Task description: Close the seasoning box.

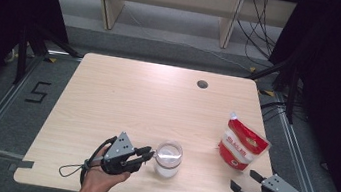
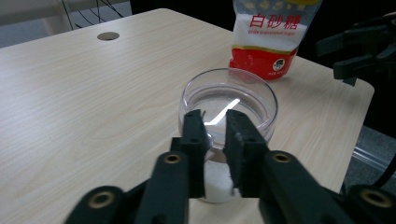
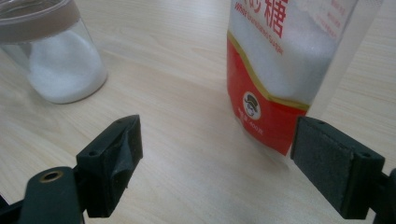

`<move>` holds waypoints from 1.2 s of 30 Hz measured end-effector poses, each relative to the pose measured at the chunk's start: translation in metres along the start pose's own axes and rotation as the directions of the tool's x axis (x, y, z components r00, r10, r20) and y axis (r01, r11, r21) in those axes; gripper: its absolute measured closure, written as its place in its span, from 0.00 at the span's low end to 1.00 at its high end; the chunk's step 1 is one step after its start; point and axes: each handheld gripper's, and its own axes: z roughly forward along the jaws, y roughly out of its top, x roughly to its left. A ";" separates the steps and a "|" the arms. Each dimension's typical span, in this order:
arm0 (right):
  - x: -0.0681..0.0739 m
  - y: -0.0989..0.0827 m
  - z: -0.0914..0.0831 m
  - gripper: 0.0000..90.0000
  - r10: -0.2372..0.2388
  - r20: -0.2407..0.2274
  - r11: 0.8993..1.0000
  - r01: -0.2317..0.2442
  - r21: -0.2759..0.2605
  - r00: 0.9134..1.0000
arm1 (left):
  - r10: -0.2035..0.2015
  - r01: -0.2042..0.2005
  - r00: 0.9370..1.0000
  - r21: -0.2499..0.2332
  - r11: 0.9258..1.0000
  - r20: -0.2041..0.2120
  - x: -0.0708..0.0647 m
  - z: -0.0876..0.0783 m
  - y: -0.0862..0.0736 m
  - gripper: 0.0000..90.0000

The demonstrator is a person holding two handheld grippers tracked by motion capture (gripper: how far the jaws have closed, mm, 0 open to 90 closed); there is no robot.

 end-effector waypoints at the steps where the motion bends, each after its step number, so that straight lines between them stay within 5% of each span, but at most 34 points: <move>1: 0.000 0.000 0.000 0.19 0.000 0.000 1.000 0.000 -0.001 1.000 | -0.011 0.011 1.000 -0.002 1.000 0.004 0.001 -0.001 -0.001 0.79; 4: 0.000 0.000 0.000 0.19 -0.004 -0.001 1.000 0.004 -0.006 1.000 | -0.060 0.060 0.998 0.003 0.998 0.000 0.004 -0.003 -0.003 0.61; 6: 0.003 0.000 0.000 0.19 0.039 -0.008 0.999 -0.039 -0.003 0.999 | -0.079 0.079 0.997 0.001 0.997 0.001 0.006 -0.003 -0.005 0.51; 10: 0.004 0.000 -0.001 0.19 0.047 -0.006 0.999 -0.047 0.002 0.999 | -0.114 0.114 0.993 0.016 0.993 -0.027 0.009 -0.004 -0.009 0.38; 17: 0.004 0.000 -0.001 0.19 0.046 -0.010 0.999 -0.046 -0.002 0.999 | -0.133 0.135 0.990 0.038 0.990 -0.041 0.011 -0.010 -0.020 0.30; 18: 0.001 0.001 0.000 0.19 0.006 -0.006 1.000 -0.006 -0.012 1.000 | -0.147 0.149 0.988 0.040 0.988 -0.047 0.011 -0.011 -0.022 0.30; 28: 0.011 0.001 0.000 0.19 0.042 -0.027 0.999 -0.042 0.004 0.999 | -0.159 0.165 0.985 0.074 0.984 -0.072 0.015 -0.022 -0.049 0.26; 36: 0.016 -0.002 0.001 0.19 0.000 -0.040 1.000 0.000 0.005 0.999 | -0.130 0.137 0.989 0.100 0.985 -0.071 0.015 -0.024 -0.060 0.24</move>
